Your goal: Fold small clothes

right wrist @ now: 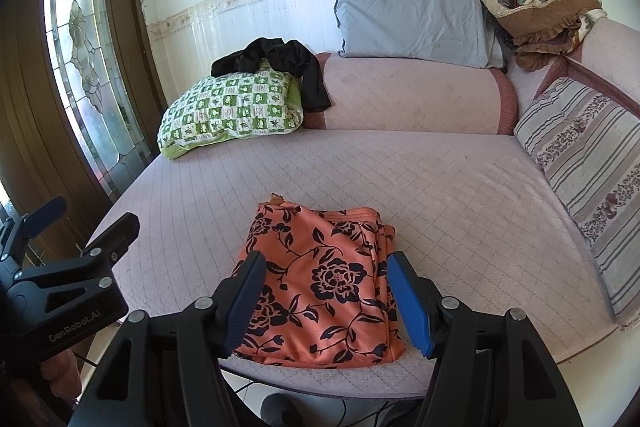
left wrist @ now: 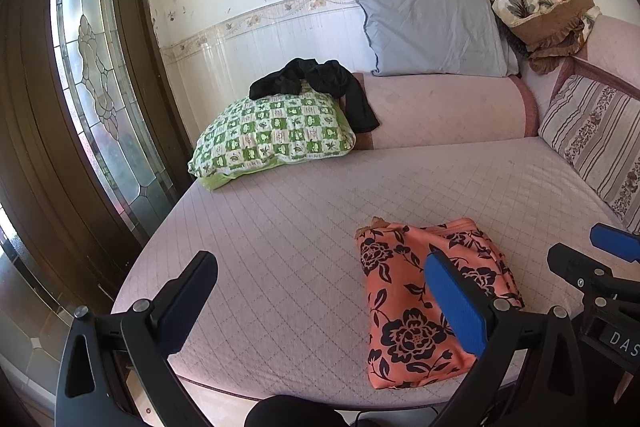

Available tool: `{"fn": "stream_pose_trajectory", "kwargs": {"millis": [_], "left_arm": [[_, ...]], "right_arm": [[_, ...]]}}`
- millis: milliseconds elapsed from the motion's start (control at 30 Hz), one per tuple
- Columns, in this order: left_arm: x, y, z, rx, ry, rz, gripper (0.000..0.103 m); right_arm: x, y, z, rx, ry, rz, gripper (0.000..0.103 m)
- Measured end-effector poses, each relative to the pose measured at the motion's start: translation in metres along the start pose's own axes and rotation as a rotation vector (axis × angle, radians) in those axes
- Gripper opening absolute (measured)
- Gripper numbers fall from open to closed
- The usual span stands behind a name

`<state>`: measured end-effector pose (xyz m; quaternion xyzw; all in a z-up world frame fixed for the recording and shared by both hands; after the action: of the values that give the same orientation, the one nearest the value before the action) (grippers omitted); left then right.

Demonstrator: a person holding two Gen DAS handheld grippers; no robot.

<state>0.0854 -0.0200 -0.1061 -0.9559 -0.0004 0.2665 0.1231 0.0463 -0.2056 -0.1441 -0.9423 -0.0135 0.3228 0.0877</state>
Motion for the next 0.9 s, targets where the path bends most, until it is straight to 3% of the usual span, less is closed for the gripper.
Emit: {"fn": "stream_pose_trajectory", "kwargs": {"millis": [900], "left_arm": [[0.016,0.002,-0.004,-0.017,-0.005,-0.005,0.103]], "right_arm": [[0.025,-0.006,-0.011,-0.016,-0.011,-0.029,0.067]]}}
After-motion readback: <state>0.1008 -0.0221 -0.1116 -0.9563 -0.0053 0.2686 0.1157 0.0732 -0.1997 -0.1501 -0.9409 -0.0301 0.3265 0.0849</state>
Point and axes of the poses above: each gripper's, at about its wrist camera, not at the fingertips, and x roughly the way its jaws point, y to its right, z to its underside, the point moved 9 cm from there along x, roughly the way its jaws point, and after that the axes turned 5 degrees about -z, right-handed, at the moved point
